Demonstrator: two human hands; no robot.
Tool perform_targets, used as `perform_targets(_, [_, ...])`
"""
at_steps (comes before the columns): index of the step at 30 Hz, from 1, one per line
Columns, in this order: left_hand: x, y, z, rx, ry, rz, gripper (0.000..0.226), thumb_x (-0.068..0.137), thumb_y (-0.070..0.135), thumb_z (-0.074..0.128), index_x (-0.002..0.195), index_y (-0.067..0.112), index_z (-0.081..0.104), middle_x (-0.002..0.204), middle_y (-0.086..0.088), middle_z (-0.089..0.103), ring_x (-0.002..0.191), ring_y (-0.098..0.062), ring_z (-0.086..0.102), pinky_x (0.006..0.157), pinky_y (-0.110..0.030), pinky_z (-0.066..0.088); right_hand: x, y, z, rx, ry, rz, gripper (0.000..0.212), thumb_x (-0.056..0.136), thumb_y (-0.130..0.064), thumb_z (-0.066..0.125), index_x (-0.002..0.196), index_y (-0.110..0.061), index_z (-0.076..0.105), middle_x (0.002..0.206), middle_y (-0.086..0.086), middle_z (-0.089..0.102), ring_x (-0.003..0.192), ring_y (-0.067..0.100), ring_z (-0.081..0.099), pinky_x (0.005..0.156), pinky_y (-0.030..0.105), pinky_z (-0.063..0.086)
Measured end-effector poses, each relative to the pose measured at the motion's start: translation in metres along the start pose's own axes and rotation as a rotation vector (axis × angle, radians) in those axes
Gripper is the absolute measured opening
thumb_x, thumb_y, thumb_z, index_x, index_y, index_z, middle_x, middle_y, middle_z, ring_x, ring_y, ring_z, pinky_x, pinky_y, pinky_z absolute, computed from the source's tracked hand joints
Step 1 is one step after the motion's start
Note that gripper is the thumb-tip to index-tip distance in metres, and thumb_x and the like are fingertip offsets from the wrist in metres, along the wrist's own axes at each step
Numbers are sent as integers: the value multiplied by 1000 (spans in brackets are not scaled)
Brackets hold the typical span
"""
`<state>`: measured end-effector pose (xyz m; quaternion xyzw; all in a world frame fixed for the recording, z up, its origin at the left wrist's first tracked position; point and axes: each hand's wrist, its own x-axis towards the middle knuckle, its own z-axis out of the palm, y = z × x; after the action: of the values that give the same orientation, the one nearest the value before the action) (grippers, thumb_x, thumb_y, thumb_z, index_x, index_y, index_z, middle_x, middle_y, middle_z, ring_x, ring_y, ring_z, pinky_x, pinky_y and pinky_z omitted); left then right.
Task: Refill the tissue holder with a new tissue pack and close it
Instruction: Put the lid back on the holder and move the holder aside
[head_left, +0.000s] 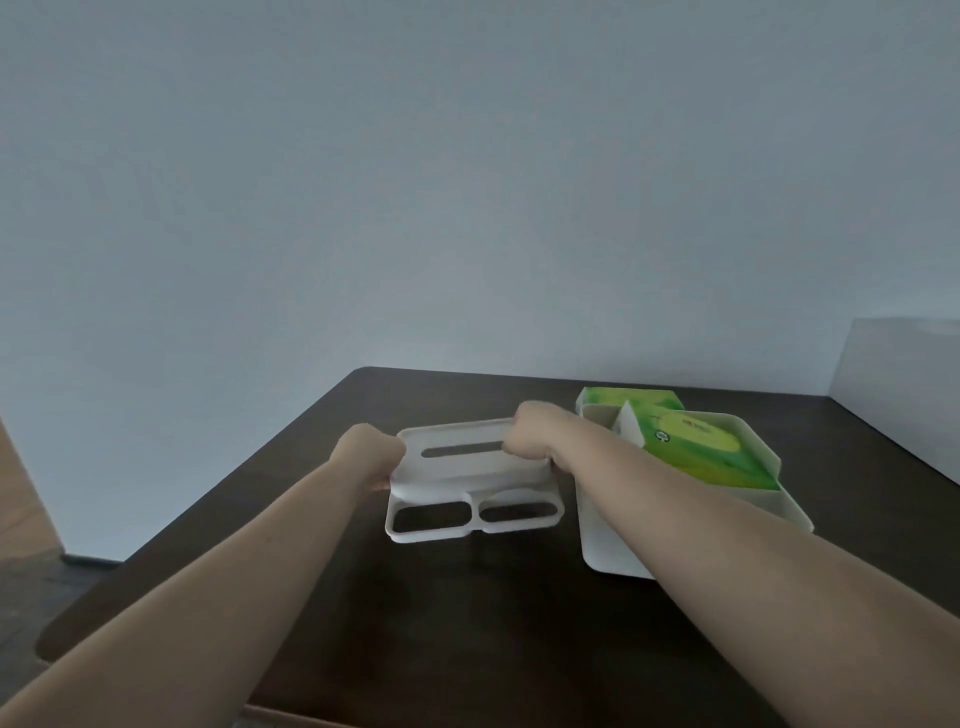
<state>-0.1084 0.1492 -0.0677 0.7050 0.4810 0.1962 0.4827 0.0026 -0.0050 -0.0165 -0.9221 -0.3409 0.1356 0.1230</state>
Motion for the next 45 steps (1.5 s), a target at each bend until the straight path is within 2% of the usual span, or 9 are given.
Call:
perform_targets(6, [-23, 46, -3, 25, 114, 137, 30, 85, 7, 45, 55, 11, 41, 60, -4, 44, 63, -24, 44, 52, -27, 36, -12, 14, -54, 180, 202, -38, 31, 90, -10, 48, 116, 2, 61, 114, 17, 63, 90, 29, 57, 71, 29, 44])
perform_targets(9, [-35, 68, 8, -34, 129, 225, 33, 87, 10, 51, 55, 13, 40, 69, -8, 50, 66, -26, 48, 62, -31, 47, -25, 30, -79, 240, 298, -29, 31, 89, -12, 49, 113, 1, 63, 105, 16, 63, 84, 28, 56, 65, 27, 43])
perform_targets(14, [-63, 99, 42, 5, 92, 281, 36, 83, 10, 50, 50, 10, 35, 57, -6, 44, 64, -27, 45, 64, -29, 38, -50, 70, -104, 206, 450, 24, 34, 90, -13, 49, 120, -2, 61, 121, 15, 63, 108, 32, 61, 81, 30, 49])
perform_targets(16, [-74, 108, 57, 13, 50, 287, 32, 82, 10, 51, 53, 11, 38, 61, -7, 48, 63, -27, 49, 62, -28, 44, -58, 88, -103, 197, 448, 54, 34, 90, -13, 50, 120, -2, 61, 121, 15, 63, 109, 32, 60, 85, 31, 50])
perform_targets(22, [-97, 117, 94, 123, -23, 303, 31, 80, 6, 47, 53, 11, 33, 52, -4, 40, 50, -22, 38, 47, -24, 29, -75, 135, -88, 220, 399, 121, 36, 91, -15, 55, 124, -2, 59, 127, 15, 61, 115, 32, 58, 92, 34, 47])
perform_targets(28, [-105, 109, 123, 124, -91, 366, 19, 80, 3, 50, 75, 8, 68, 74, -12, 67, 79, -34, 66, 82, -38, 57, -87, 166, -78, 269, 354, 138, 43, 91, -22, 58, 128, 0, 57, 131, 17, 59, 119, 33, 56, 100, 39, 46])
perform_targets(33, [-97, 105, 136, 163, -67, 372, 25, 77, 1, 47, 65, 22, 48, 78, -6, 53, 70, -22, 46, 67, -30, 41, -88, 176, -73, 320, 325, 133, 53, 92, -33, 59, 134, -3, 51, 135, 15, 56, 121, 31, 55, 99, 38, 45])
perform_targets(38, [-97, 107, 139, 275, -57, 388, 17, 74, -1, 43, 69, 13, 51, 70, -7, 48, 62, -24, 41, 58, -26, 37, -84, 180, -68, 310, 342, 139, 48, 91, -29, 60, 128, 2, 56, 133, 19, 58, 121, 33, 56, 103, 44, 45])
perform_targets(45, [-100, 111, 144, 384, -41, 390, 27, 73, -3, 39, 54, 12, 30, 53, -2, 30, 47, -20, 29, 46, -21, 22, -77, 186, -64, 275, 355, 181, 45, 91, -30, 59, 125, -1, 57, 128, 16, 62, 115, 31, 59, 97, 40, 48])
